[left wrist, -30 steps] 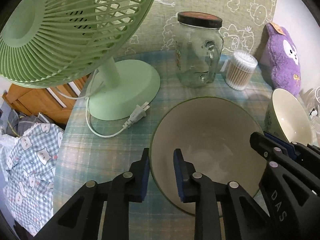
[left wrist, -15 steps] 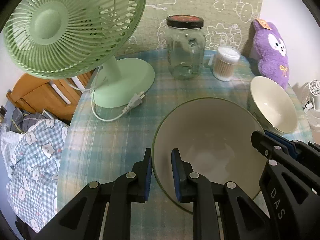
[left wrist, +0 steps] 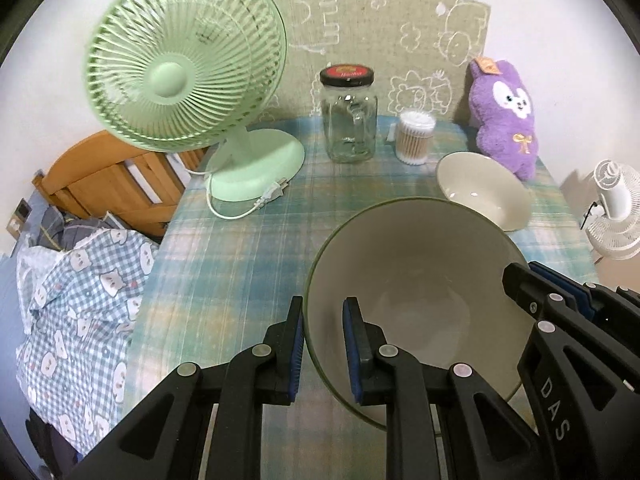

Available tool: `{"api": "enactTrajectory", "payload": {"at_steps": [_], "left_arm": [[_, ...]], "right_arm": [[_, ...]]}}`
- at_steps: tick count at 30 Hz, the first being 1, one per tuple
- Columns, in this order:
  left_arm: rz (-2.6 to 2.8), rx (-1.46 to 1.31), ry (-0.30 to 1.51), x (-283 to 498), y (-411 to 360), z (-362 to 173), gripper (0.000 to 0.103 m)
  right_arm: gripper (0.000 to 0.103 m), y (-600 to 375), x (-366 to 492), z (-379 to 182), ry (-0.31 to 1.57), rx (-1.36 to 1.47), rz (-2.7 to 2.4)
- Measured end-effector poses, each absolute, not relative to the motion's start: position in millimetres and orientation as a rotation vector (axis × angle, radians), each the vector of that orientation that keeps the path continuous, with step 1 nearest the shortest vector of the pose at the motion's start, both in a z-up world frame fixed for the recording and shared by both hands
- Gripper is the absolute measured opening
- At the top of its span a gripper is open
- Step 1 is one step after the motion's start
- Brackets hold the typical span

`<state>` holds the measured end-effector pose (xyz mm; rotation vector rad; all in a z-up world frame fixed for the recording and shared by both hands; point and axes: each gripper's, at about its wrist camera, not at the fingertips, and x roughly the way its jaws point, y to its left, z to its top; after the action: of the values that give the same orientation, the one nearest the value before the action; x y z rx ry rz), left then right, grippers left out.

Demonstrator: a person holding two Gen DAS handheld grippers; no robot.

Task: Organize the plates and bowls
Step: 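Carry the second floral bowl to the plate stack and release it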

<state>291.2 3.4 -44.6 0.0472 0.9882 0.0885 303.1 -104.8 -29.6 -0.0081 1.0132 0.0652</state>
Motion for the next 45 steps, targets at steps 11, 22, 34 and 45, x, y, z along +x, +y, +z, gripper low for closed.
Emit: {"api": "enactTrajectory", "payload": {"at_steps": [11, 22, 34, 45], "left_arm": [[0.132, 0.037, 0.94, 216.8, -14.5, -14.6, 0.016], [0.093, 0.038, 0.975, 166.7, -17.4, -26.1, 0.016], [0.036, 0.059, 1.082, 141.2, -9.4, -71.0, 0.016], [-0.011, 0.096, 1.109, 140.5, -12.6, -92.5, 0.016]], "right_arm": [[0.013, -121.4, 226.2, 4.6, 0.97, -0.022, 0.103], [0.013, -126.1, 162.9, -5.0, 1.002, -0.005, 0.068], [0.013, -116.4, 132.2, -54.2, 1.113, 0.029, 0.011], [0.013, -116.3, 134.1, -80.5, 1.157, 0.029, -0.051]]}}
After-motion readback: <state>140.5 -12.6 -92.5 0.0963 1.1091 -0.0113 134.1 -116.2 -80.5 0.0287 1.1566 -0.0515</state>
